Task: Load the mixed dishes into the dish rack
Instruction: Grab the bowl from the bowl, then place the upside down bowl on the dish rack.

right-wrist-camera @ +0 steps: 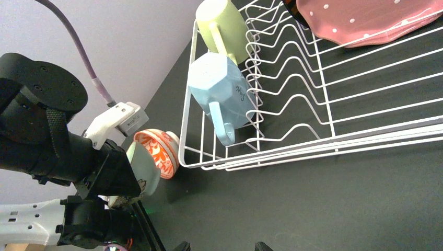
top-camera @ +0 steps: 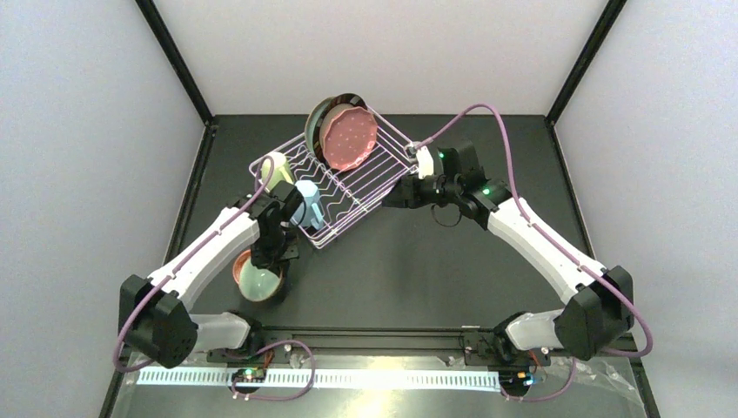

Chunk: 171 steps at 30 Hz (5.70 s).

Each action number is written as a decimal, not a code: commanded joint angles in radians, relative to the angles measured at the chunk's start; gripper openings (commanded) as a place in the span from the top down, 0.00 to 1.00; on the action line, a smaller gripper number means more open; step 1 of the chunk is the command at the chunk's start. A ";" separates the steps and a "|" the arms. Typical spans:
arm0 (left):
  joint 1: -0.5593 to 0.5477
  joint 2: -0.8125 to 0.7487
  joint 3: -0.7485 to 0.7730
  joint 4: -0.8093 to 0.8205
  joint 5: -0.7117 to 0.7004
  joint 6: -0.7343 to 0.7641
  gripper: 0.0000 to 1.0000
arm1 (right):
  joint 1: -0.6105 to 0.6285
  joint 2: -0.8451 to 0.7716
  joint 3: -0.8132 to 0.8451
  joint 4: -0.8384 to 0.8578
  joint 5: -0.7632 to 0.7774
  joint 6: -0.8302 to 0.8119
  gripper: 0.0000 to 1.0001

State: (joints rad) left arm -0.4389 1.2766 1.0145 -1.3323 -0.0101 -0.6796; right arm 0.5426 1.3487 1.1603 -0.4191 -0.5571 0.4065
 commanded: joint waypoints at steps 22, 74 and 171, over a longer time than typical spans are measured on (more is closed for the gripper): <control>-0.013 -0.052 0.204 -0.035 -0.014 0.009 0.99 | -0.004 0.005 0.061 -0.055 0.017 -0.011 0.29; -0.012 0.038 0.402 -0.034 -0.169 0.074 0.99 | -0.004 0.064 0.125 -0.064 0.018 -0.012 0.29; -0.220 0.633 0.170 2.209 -0.706 -1.387 0.99 | -0.004 -0.251 -0.146 0.173 0.725 0.040 0.25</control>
State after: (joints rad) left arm -0.6292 1.8729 1.1046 0.7502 -0.5484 -2.0178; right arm 0.5426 1.1572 1.0248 -0.1825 0.1085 0.3756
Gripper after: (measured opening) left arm 0.134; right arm 0.748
